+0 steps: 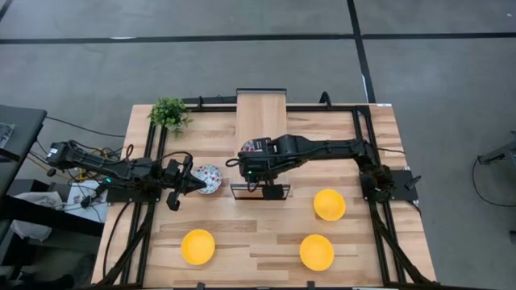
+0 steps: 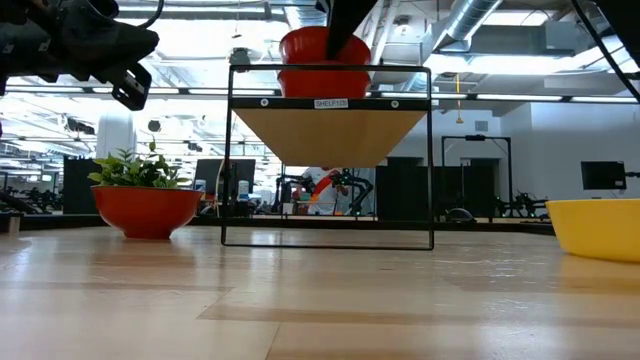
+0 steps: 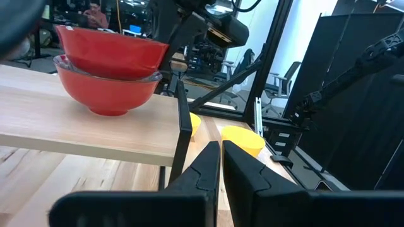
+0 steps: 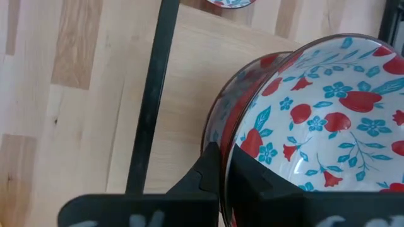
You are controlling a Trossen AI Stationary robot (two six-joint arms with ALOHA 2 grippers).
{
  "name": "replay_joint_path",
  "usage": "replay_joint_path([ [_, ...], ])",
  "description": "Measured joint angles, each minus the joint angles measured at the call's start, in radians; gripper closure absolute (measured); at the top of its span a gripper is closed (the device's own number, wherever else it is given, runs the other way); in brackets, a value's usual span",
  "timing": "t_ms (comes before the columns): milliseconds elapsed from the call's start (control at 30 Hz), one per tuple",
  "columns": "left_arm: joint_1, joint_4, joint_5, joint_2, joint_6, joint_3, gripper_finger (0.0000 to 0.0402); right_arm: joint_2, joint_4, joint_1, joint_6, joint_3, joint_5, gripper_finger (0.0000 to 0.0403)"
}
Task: Pick & Place Mini bowls
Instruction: Stack the bottom white patterned bowl on the white patterned bowl on the shelf
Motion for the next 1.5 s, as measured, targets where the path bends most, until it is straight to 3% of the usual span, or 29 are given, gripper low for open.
replay_joint_path([
  [600, 0.0, 0.003, 0.0, 0.0, 0.0, 0.0, 0.0385, 0.0, 0.0, -0.002, 0.007, 0.0, 0.0, 0.0372],
  [1200, 0.0, 0.007, 0.0, 0.0, 0.0, 0.0, 0.0385, -0.033, 0.0, 0.018, 0.02, 0.0, 0.004, 0.027],
  [1367, 0.0, 0.007, 0.0, 0.0, 0.0, 0.0, 0.0385, -0.047, 0.007, 0.033, 0.024, 0.0, 0.004, 0.0271],
  [1500, 0.0, 0.007, 0.0, 0.0, 0.0, 0.0, 0.0385, -0.048, 0.014, 0.034, 0.026, 0.0, 0.004, 0.0299],
])
